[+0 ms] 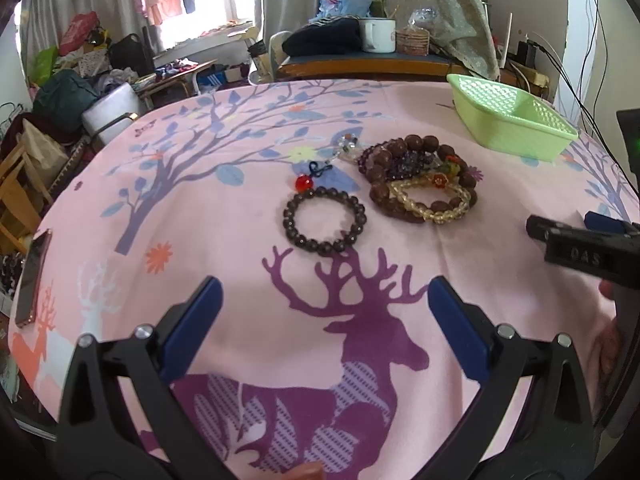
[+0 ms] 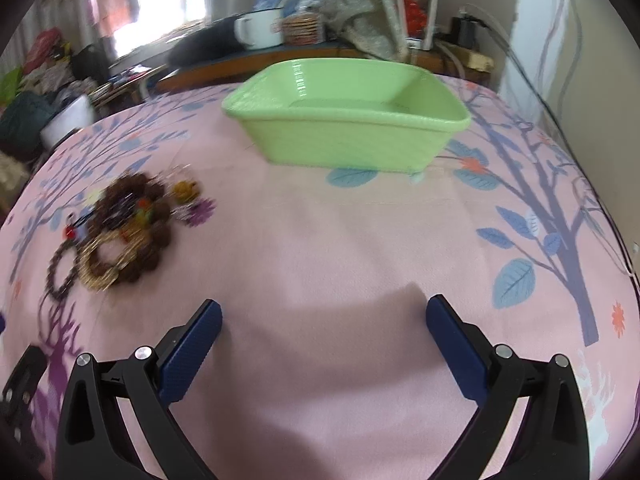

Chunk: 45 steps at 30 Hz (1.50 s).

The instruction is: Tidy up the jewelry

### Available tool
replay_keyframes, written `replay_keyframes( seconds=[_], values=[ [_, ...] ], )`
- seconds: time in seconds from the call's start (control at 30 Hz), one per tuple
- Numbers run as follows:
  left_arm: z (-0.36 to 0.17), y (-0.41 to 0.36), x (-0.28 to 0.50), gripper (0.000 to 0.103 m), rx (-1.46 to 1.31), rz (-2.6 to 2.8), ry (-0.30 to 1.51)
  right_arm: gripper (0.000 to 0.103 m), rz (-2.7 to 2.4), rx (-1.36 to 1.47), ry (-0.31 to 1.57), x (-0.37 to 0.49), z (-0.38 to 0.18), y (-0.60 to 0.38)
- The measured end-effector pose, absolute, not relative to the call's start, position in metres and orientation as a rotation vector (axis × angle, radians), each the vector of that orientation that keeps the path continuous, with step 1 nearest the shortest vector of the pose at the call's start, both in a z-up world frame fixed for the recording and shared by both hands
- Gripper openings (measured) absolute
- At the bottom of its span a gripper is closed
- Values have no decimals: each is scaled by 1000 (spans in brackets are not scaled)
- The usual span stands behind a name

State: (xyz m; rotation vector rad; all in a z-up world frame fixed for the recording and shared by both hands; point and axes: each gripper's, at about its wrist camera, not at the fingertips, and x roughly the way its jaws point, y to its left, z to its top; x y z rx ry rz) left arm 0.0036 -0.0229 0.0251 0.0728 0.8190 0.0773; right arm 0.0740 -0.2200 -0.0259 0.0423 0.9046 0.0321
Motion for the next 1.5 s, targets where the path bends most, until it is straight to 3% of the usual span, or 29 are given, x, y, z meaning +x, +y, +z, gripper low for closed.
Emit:
replay_keyframes(
  seconds=[0.3,1.5],
  values=[
    [26,-14,5,99,49,91,812,78,137,156,859,26,-21,-213],
    [28,7,10,99,-7,66,772,78,191,0,702,1,22,-172]
  ],
)
